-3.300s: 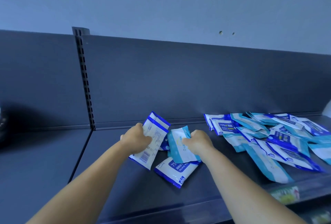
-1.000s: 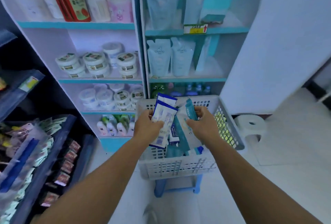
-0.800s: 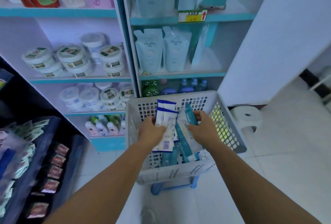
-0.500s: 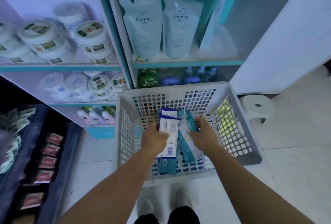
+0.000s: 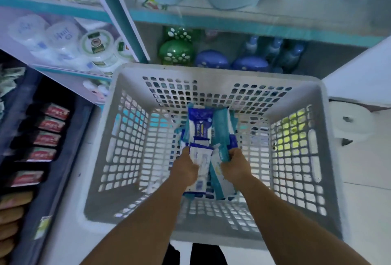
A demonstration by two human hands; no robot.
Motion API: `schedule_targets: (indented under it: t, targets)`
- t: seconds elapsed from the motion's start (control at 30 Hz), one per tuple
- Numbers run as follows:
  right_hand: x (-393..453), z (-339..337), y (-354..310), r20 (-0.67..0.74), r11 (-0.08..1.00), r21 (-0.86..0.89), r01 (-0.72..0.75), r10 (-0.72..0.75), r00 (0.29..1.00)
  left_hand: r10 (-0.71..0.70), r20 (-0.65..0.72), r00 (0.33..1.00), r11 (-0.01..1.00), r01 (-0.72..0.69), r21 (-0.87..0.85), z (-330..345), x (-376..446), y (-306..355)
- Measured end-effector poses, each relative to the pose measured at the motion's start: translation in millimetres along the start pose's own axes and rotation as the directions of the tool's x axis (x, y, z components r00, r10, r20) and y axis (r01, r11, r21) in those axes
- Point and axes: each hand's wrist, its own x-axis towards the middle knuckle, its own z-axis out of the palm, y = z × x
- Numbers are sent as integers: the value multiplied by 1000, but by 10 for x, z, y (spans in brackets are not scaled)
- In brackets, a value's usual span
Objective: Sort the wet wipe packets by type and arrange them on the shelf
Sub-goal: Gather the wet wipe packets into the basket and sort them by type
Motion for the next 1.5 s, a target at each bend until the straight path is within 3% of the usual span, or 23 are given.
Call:
schedule_targets:
  t: [0.1,0.23,0.37,0.5,0.6,0.8,0.93,1.33,1.5]
  targets:
    - [49,0,38,123,989,-147,-27,45,991,-35,71,997,996,29,89,64,22,-36]
    - [-53,-32,-43,143,970,-242,25,10,990,-95,92,991,959,66,276,4,-62,-23]
    - [-288,-62,-248,139,925,-313,215,-179,974,61,29,998,873,-68,484,-186,-279,56]
    - [-695,-113,-593,107,792,-463,399,-396,912,268,-69,961,737,-158,658,-487,-604,122]
    - [-1084,-110,-853,151,680,-546,491,-496,855,350,-139,927,703,-162,693,-790,-907,107]
    - [-1998,38,-1389,183,487,-595,639,-693,698,406,-294,865,722,-106,684,-1576,-1715,-131]
    - [-2692,294,-1703,188,334,-634,698,-809,557,415,-402,816,760,-67,647,-2109,-2388,-471]
    - [-4743,1642,-2362,283,16,-572,820,-934,216,360,-697,620,827,134,546,-3246,-4335,-1938]
    - [-5459,2180,-2561,369,-149,-523,839,-927,65,266,-796,543,860,240,451,-3548,-4985,-2592]
